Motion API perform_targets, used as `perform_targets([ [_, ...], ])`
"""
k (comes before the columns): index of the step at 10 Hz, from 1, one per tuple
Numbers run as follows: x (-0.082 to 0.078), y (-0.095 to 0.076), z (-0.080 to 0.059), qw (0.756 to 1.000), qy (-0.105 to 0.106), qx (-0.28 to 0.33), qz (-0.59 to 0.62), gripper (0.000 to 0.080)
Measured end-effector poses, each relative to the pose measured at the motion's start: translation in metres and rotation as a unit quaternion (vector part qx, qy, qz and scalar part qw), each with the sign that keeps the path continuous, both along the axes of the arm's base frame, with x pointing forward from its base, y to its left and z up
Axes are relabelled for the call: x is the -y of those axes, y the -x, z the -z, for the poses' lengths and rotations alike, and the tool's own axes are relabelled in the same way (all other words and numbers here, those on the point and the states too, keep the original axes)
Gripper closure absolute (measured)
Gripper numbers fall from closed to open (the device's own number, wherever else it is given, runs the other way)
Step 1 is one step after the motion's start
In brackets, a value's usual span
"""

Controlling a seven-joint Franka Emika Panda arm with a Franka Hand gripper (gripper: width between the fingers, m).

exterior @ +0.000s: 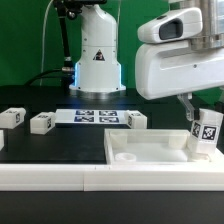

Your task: Assemble one leg

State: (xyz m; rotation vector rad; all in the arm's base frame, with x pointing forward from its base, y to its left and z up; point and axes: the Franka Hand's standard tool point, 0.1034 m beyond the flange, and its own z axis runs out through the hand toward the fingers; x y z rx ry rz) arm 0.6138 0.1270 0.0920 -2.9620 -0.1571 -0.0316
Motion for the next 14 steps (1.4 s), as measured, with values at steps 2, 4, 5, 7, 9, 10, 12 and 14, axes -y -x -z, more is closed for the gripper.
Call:
perform_targets([
  [2,0.0004,-0.0002,-0.0002,1.000,0.000,0.000,0.002,0.0489],
  [4,0.0007,-0.0004,-0.0003,1.000,0.000,-0.001,0.010,0.0489],
  [5,0.0007,-0.0005,-0.0003,1.000,-0.002,-0.004,0.026,0.0489],
  [7,0.0012,-0.0023,-0.0005,0.992,-0.011,-0.016,0.126,0.0489],
  [9,0.0015,-0.0057,-0.0004,0.978,-0.022,-0.018,0.209,0.0489],
  [10,0.0013,-0.0072,-0.0003,0.967,-0.024,-0.017,0.254,0.0489],
  [12,-0.0002,-0.0070,-0.0006,0.941,-0.028,-0.027,0.336,0.0489],
  [14,-0.0014,-0.0069,-0.0006,0.909,-0.032,-0.043,0.412,0.0489],
])
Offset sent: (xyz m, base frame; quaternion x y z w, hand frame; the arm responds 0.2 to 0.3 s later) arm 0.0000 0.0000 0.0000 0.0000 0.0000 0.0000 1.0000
